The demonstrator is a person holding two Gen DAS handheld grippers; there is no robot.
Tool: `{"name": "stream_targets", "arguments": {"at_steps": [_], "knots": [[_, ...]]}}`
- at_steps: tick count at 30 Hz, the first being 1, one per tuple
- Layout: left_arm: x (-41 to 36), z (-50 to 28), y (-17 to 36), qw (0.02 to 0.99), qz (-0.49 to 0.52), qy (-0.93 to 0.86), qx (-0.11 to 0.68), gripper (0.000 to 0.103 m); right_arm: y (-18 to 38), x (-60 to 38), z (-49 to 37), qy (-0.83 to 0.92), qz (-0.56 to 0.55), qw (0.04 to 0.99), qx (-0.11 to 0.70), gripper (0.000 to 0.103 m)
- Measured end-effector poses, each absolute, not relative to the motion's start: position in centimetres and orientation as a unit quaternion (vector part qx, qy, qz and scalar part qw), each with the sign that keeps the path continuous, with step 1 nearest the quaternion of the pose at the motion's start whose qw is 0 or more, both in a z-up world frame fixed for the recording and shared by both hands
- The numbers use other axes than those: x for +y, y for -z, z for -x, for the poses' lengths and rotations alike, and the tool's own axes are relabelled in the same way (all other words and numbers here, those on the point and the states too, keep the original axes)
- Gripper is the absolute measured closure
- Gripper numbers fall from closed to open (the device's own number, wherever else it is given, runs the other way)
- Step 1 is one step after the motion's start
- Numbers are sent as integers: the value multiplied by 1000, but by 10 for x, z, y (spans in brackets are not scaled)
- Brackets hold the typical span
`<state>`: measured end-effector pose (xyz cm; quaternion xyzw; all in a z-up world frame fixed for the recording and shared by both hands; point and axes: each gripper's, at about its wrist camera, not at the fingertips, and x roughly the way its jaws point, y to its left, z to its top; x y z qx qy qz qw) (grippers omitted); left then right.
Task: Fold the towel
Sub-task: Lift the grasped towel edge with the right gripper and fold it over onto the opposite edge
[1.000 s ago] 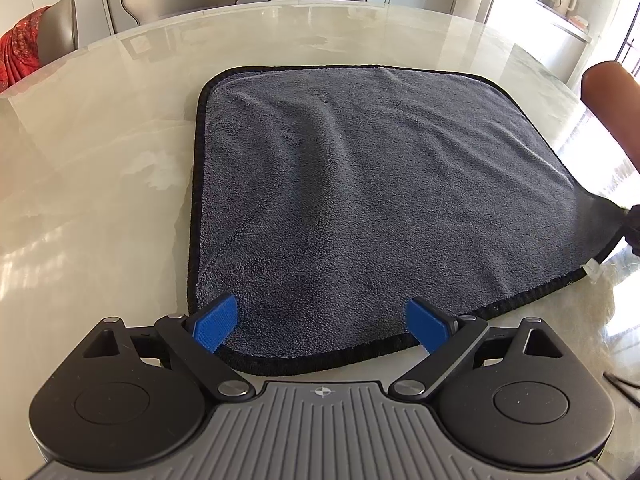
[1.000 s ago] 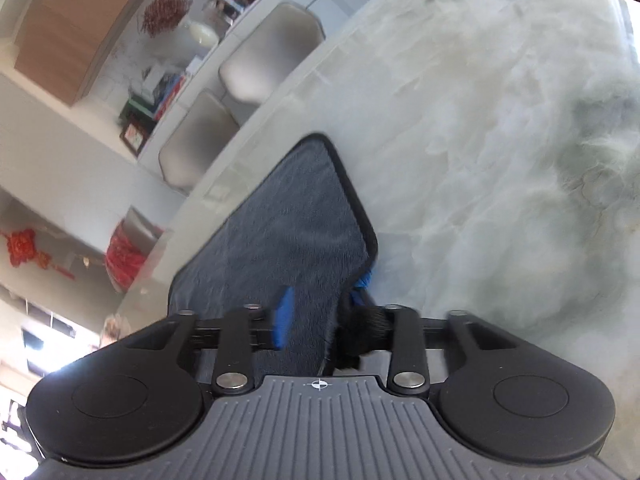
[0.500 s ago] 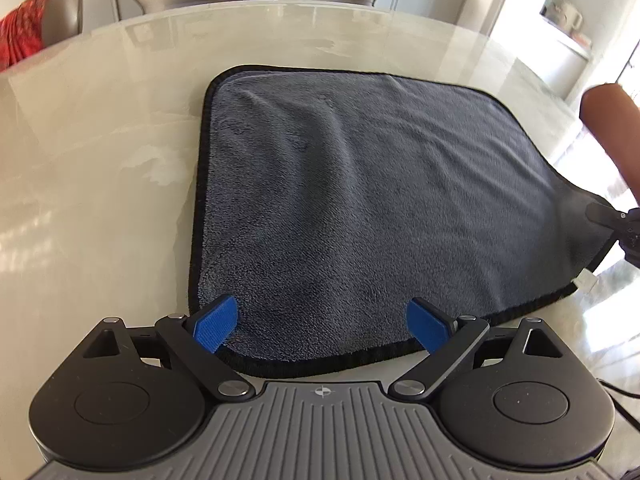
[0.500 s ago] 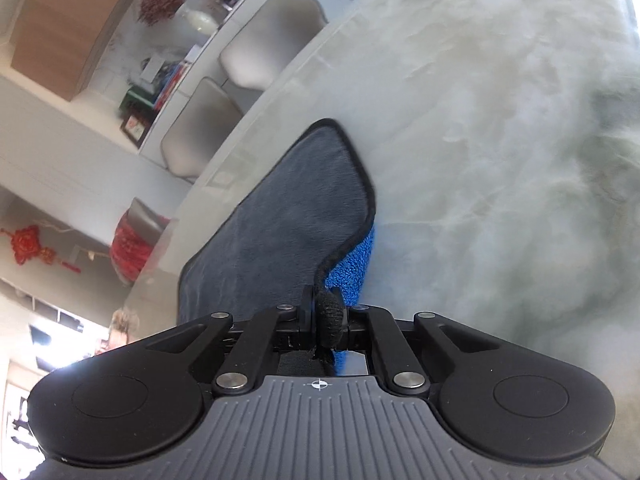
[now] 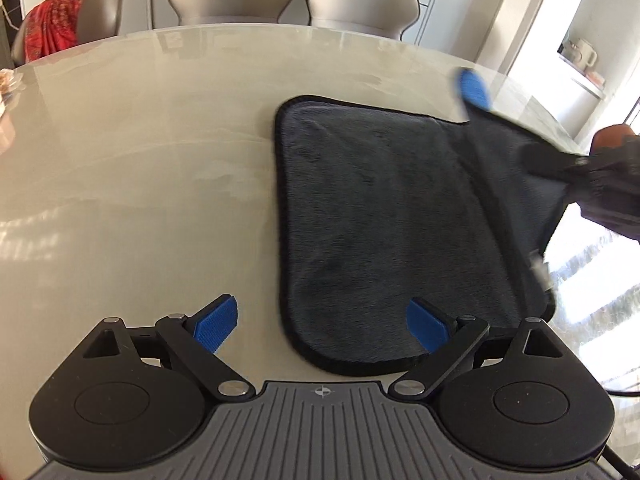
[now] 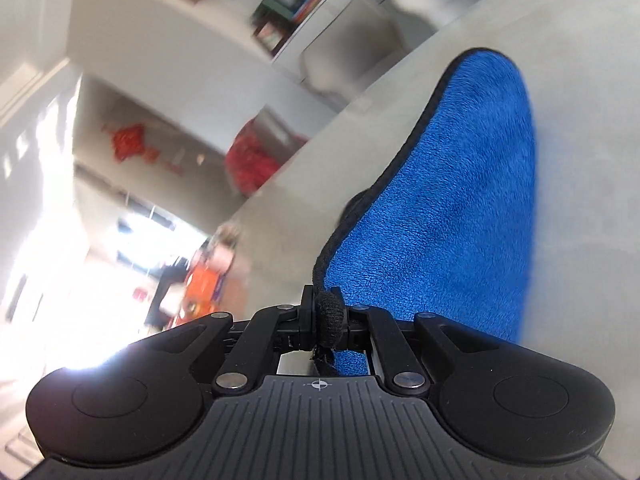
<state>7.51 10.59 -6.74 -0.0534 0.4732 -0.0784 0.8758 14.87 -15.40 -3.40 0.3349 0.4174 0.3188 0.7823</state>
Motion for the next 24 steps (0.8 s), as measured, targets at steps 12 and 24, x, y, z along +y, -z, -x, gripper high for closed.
{"name": "stream_targets", "arguments": {"at_steps": [12, 24], "knots": [[141, -62, 72, 873, 69, 62, 479, 9, 61, -58, -155, -388, -243, 729, 509, 94], [129, -64, 49, 880, 61, 129, 454, 8, 27, -106, -151, -364, -155, 759, 518, 47]]}}
